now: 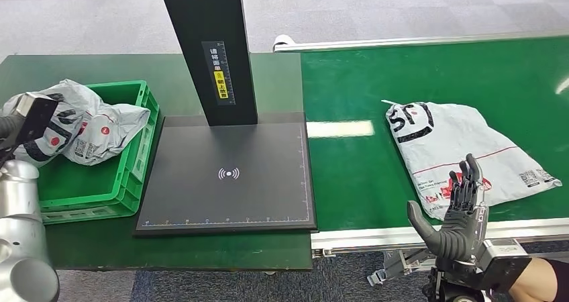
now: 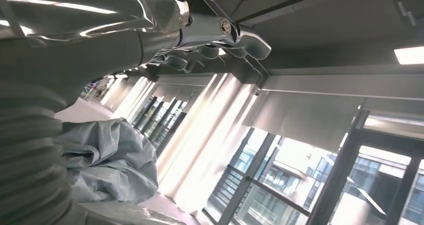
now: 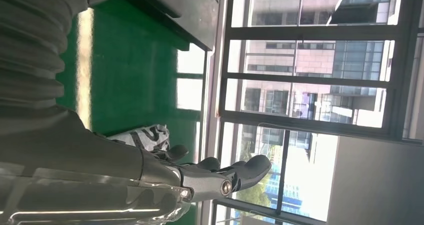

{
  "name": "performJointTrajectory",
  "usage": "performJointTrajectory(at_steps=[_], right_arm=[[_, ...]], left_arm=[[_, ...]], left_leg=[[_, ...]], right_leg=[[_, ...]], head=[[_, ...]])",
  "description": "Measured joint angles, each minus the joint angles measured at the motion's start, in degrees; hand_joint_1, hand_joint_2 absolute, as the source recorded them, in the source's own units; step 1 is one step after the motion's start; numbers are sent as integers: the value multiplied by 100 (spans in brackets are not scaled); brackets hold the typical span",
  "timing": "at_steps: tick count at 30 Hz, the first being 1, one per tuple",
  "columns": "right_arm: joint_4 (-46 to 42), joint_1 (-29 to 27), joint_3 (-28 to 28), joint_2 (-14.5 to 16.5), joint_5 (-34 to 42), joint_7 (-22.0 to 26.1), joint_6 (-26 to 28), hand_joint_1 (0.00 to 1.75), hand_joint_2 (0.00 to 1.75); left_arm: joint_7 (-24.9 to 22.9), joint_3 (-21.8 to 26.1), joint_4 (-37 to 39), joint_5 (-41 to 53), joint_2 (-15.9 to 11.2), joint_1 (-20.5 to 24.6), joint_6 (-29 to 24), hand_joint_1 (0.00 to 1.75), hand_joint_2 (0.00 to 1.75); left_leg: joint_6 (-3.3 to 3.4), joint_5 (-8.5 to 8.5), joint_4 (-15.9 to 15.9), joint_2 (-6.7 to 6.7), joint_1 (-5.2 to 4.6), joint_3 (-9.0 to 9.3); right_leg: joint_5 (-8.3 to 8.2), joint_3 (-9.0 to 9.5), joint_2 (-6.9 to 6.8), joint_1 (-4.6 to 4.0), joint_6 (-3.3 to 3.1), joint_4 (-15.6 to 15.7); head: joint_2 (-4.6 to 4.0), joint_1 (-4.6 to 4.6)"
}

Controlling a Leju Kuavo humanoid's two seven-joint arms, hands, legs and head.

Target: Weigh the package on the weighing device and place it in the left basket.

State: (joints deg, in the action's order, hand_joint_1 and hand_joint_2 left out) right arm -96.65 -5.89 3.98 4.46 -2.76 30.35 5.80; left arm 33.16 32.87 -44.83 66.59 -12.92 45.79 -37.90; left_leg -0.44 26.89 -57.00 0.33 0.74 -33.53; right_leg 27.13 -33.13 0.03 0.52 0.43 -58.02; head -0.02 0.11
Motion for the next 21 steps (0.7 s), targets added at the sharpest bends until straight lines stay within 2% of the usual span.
performJointTrajectory(at_steps=[5,8,12,17,19,21], right_arm=[[0,-4,3,0,50,19,-59,0,175],[-2,-23,21,0,57,45,-54,0,175],[-53,-112,129,10,42,93,-120,0,175],[-107,-162,344,72,-74,85,-260,0,175],[-129,-176,411,104,-108,77,-272,0,175],[-169,-191,461,131,-135,66,-272,0,175]], left_arm=[[-108,-267,-71,-183,87,-48,14,0,175],[-174,-604,-100,-1262,101,-76,353,0,175],[-754,-1309,-675,-2836,94,-366,1731,0,175],[-1691,-2239,-1727,-3968,-3,-844,3635,0,175],[-1834,-2485,-1900,-4298,-39,-951,3966,0,175],[-1883,-2648,-1956,-4423,-64,-1008,3998,0,175]], left_leg=[[0,0,0,0,0,0],[0,0,0,0,0,0],[0,0,0,-2,0,-1],[0,1,0,0,-1,-1],[0,1,0,0,-1,-1],[0,1,0,1,-1,0]], right_leg=[[0,-1,0,0,0,0],[0,-1,0,0,0,0],[1,0,0,0,0,0],[0,0,0,1,0,1],[0,0,0,1,0,1],[0,0,0,1,0,1]], head=[[1,0],[0,-2],[0,-1],[0,-1],[0,0],[1,-1]])
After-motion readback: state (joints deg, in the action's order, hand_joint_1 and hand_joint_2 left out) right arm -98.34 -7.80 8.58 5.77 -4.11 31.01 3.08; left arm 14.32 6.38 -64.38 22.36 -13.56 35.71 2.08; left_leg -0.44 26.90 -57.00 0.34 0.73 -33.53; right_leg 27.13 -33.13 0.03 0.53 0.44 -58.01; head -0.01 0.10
